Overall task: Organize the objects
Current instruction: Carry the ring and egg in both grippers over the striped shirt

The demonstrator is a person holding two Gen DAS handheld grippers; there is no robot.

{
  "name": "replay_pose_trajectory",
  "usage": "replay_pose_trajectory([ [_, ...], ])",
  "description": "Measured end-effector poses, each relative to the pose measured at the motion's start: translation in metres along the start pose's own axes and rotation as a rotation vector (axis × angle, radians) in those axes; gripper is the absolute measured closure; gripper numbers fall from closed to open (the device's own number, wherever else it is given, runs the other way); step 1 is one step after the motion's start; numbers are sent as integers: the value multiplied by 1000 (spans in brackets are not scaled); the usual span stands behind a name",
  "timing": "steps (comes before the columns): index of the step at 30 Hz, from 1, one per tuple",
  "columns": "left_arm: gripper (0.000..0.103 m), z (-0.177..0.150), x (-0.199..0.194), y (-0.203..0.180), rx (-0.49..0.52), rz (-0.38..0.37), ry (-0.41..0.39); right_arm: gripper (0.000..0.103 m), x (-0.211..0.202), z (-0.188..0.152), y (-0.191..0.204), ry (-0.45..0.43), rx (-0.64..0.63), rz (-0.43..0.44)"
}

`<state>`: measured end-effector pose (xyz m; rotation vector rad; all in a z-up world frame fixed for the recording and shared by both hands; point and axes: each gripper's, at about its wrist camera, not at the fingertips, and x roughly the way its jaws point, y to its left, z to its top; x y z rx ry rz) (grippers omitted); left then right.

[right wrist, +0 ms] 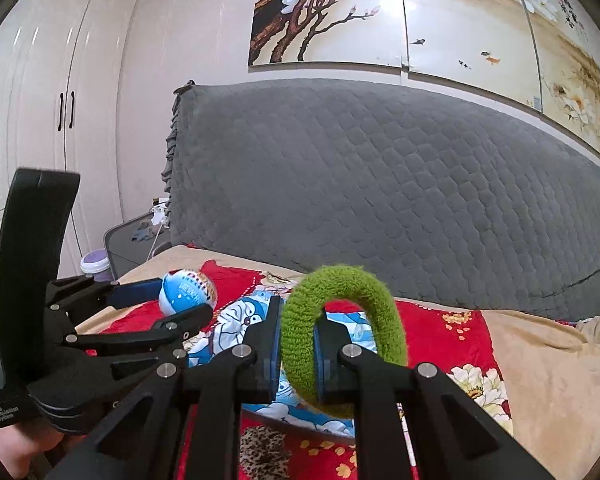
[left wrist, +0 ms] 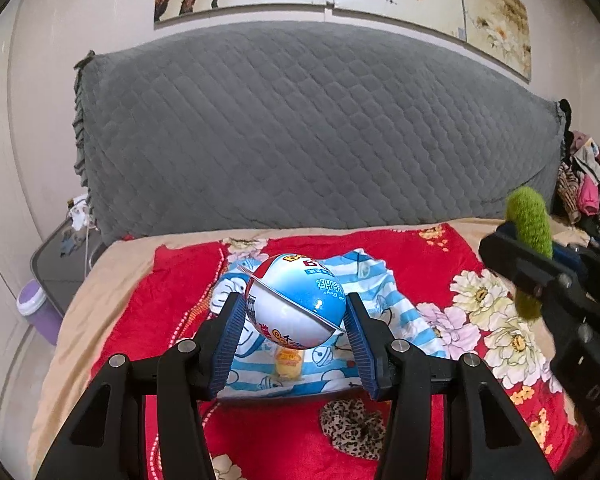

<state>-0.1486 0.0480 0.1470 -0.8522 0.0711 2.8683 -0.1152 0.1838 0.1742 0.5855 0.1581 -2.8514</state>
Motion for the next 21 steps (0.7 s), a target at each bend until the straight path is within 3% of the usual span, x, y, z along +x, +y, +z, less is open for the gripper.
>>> replay_pose_trajectory([
  [10,50,-6,38,4,-5,-5,31,90,28,1,-11,-29,6,25],
  [21,50,-20,77,-3,1,-4,71,90,60,-16,-23,17,33,51],
])
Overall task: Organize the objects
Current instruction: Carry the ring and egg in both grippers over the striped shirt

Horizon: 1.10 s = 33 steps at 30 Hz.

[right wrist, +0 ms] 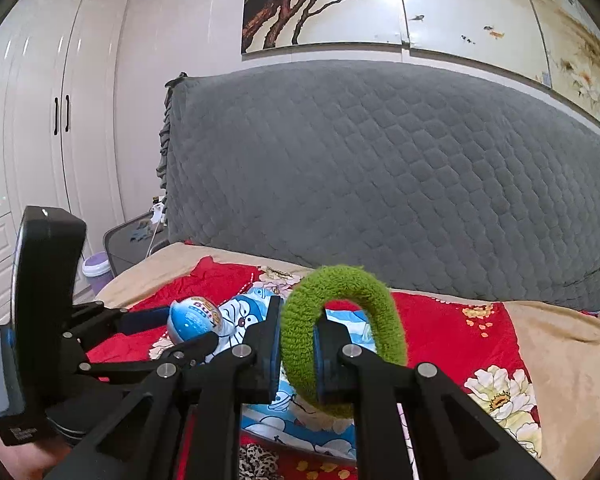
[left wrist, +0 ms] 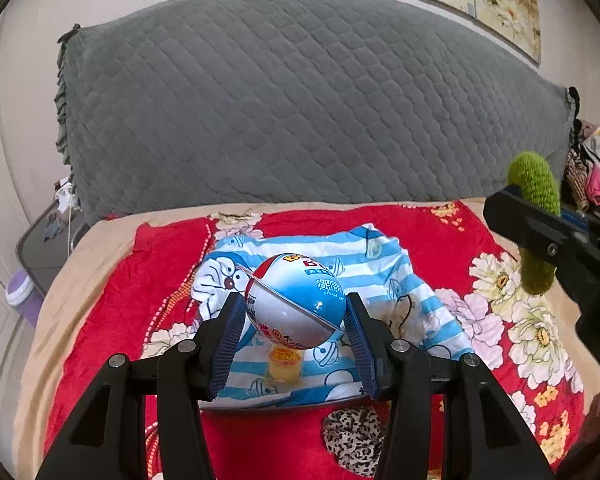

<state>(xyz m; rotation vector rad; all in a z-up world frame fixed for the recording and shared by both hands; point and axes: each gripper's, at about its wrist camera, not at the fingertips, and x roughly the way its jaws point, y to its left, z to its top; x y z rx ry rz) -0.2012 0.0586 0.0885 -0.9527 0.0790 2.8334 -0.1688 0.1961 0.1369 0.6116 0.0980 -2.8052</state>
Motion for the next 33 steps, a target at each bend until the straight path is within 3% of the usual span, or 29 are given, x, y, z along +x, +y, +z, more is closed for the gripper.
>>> replay_pose_trajectory([
  [14,50,-2,43,2,-4,-12,38,90,36,-10,-8,49,-16,5],
  [33,50,14,131,24,-46,-5,128,90,145,-17,-27,220,-81,-20],
])
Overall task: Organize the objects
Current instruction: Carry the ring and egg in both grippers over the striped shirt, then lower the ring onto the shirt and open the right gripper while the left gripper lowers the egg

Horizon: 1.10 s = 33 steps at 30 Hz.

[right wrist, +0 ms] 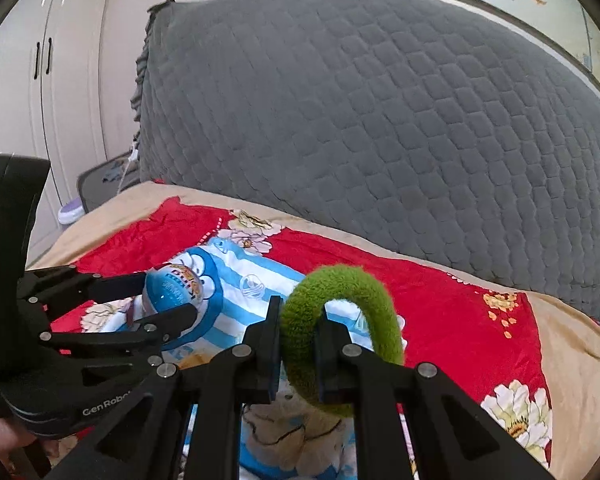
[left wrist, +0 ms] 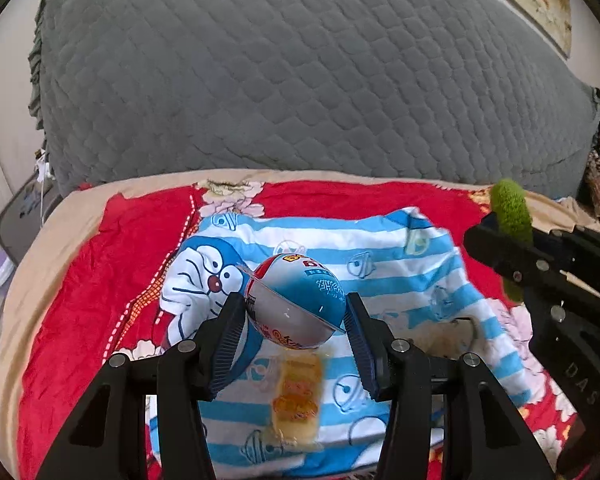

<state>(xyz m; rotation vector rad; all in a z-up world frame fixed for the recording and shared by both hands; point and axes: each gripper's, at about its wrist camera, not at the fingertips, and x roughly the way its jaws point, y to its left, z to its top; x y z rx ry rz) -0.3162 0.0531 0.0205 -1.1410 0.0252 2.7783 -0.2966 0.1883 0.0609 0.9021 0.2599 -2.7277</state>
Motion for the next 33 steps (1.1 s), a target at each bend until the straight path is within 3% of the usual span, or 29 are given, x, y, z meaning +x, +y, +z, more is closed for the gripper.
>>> replay_pose_trajectory([
  [9,50,5,66,22,-33,30,103,90,64,-2,-3,127,-37,18],
  [16,52,-1,94,25,-37,22,134,90,109,-15,2,238,-71,16],
  [18,56,-4,97,25,-36,24,135,90,115,-19,3,253,-77,15],
  [33,56,-8,98,19,19,36,117,90,147,-48,0,350,-45,21],
])
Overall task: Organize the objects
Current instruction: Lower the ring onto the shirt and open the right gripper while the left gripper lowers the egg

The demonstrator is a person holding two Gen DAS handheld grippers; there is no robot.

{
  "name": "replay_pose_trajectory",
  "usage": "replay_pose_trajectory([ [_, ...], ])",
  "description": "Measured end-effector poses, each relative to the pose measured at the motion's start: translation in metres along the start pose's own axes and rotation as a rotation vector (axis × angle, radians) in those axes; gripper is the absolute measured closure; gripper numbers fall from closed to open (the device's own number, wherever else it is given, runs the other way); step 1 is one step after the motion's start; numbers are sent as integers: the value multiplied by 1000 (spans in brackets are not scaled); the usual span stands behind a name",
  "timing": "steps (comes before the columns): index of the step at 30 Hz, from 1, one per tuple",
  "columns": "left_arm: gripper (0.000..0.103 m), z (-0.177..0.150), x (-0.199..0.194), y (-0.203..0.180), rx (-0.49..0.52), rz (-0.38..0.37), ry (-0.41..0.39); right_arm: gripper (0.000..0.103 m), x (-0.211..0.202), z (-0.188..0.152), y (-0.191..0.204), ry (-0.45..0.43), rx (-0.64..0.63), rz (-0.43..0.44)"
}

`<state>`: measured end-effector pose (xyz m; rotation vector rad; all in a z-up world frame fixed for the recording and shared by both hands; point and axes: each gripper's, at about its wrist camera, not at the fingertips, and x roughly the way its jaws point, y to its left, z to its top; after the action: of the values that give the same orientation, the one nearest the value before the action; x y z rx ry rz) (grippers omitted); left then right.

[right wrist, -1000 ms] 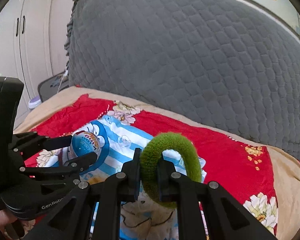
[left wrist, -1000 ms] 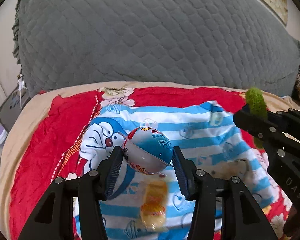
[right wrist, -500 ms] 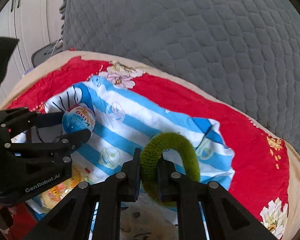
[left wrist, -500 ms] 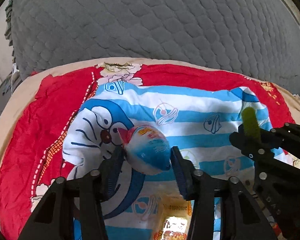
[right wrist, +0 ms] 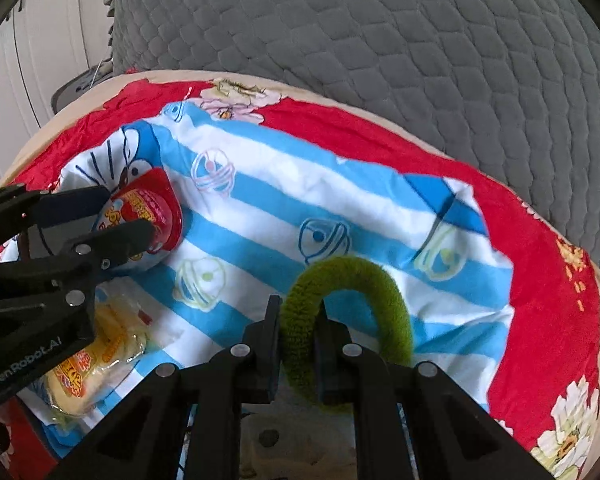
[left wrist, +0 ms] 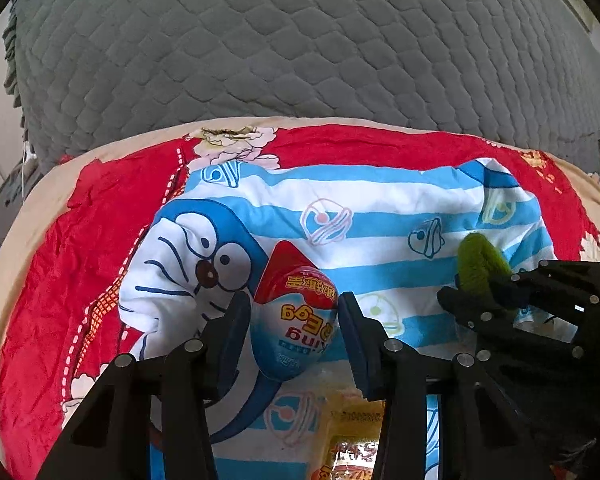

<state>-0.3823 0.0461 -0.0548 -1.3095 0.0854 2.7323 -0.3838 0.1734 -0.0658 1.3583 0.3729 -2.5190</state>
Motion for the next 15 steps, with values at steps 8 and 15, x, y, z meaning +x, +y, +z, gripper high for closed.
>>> replay_pose_trajectory([
  [8,43,-1,-3,5,0,34,-4,57,0,-5,0,18,-3,-22],
  [15,30,-4,-7,13,-7,61,2,37,-9,-13,-1,12,-19,-38],
])
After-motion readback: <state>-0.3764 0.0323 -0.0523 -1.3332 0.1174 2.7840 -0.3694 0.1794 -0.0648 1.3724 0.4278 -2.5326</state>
